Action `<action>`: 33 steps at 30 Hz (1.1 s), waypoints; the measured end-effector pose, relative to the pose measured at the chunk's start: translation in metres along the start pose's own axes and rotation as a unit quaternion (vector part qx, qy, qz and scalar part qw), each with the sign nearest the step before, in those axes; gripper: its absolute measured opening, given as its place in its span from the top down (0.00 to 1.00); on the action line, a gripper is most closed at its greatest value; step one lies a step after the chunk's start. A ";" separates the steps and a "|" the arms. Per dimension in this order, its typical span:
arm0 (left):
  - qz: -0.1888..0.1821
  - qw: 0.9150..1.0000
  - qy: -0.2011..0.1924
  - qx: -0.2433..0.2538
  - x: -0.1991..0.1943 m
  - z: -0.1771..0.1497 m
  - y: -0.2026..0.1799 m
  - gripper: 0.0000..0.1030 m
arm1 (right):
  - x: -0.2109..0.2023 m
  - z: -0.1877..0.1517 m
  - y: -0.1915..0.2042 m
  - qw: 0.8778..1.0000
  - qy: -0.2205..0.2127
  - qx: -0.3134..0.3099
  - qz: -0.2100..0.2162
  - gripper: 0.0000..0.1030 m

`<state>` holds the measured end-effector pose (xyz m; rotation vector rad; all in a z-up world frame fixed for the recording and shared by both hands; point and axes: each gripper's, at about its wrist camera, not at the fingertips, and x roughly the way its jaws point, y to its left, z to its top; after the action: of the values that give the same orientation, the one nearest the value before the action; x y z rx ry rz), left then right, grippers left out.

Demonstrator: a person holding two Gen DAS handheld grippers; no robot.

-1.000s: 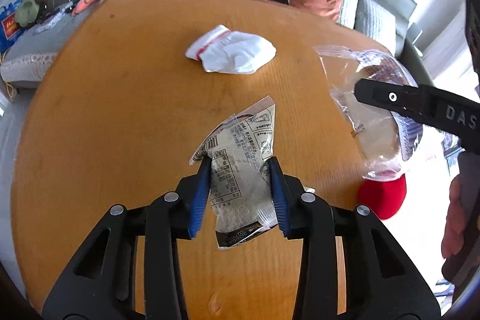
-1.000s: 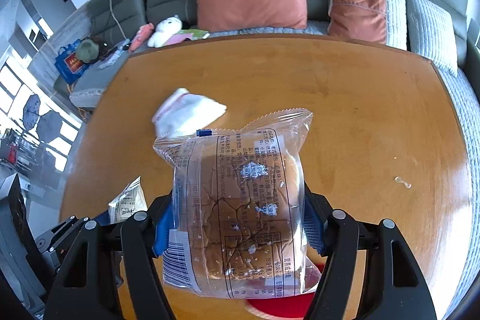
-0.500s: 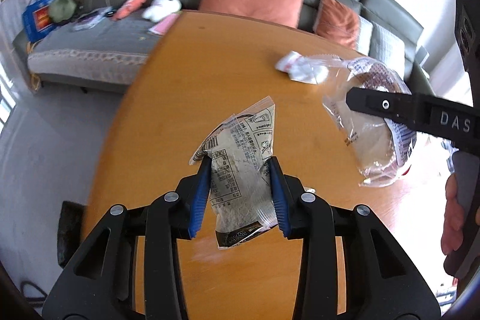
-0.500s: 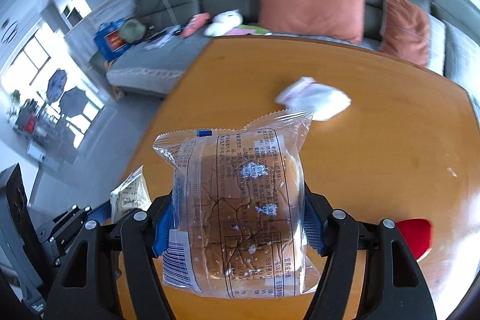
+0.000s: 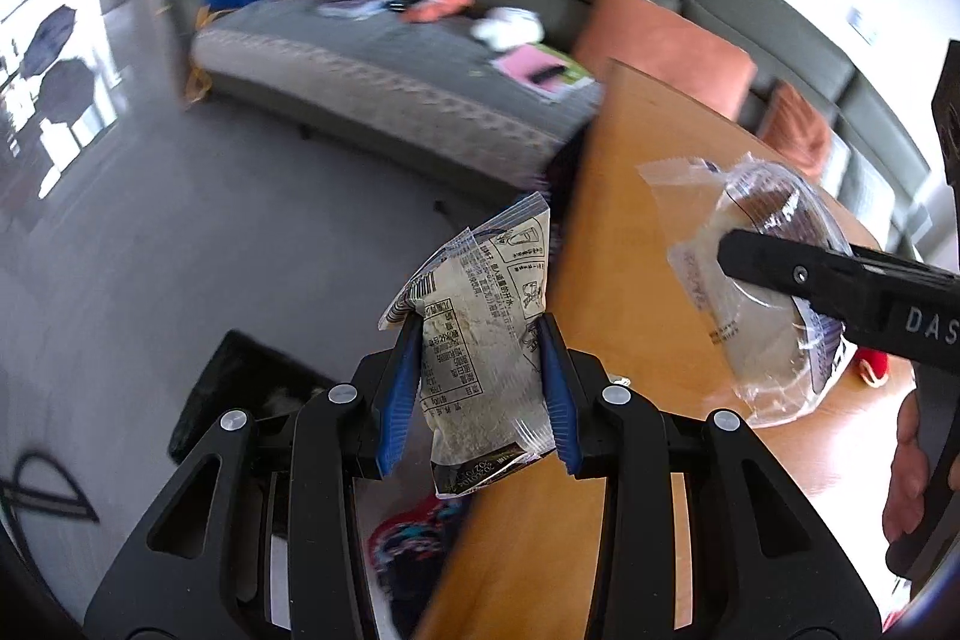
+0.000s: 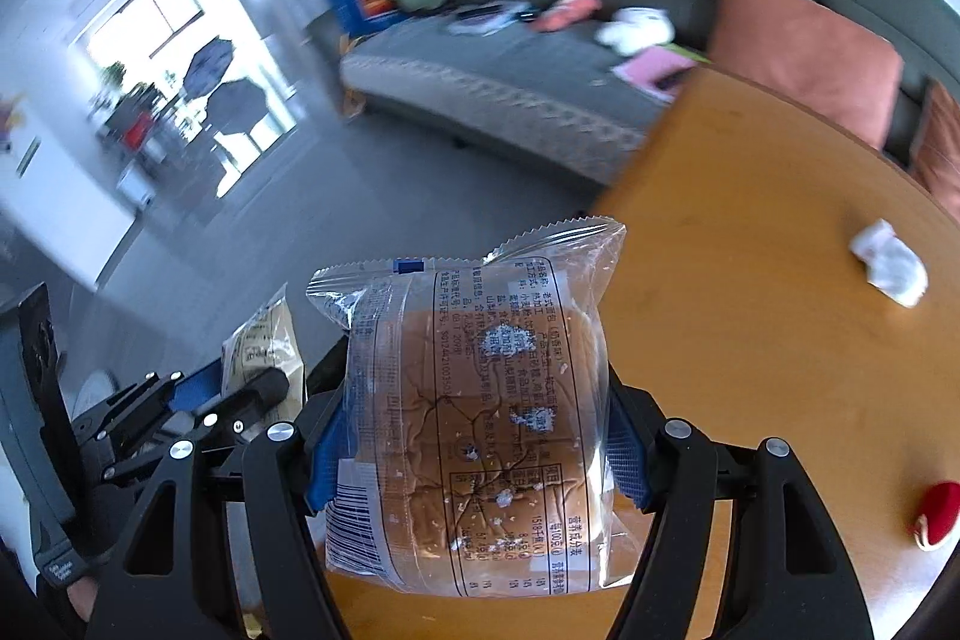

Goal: Collect trash
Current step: 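Carry the snack bag and bread bag to the bin and release both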

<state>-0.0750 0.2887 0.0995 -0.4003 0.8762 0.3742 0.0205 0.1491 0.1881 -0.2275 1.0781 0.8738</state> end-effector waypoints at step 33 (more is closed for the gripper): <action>0.174 0.969 0.017 -0.174 -0.022 -0.041 0.242 0.04 | 0.121 0.019 0.249 0.972 0.093 -0.190 0.102 0.22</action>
<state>-0.2290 0.4749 0.0494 -0.5798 0.9169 0.8548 -0.1226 0.3843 0.1555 -0.5332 1.1128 1.2627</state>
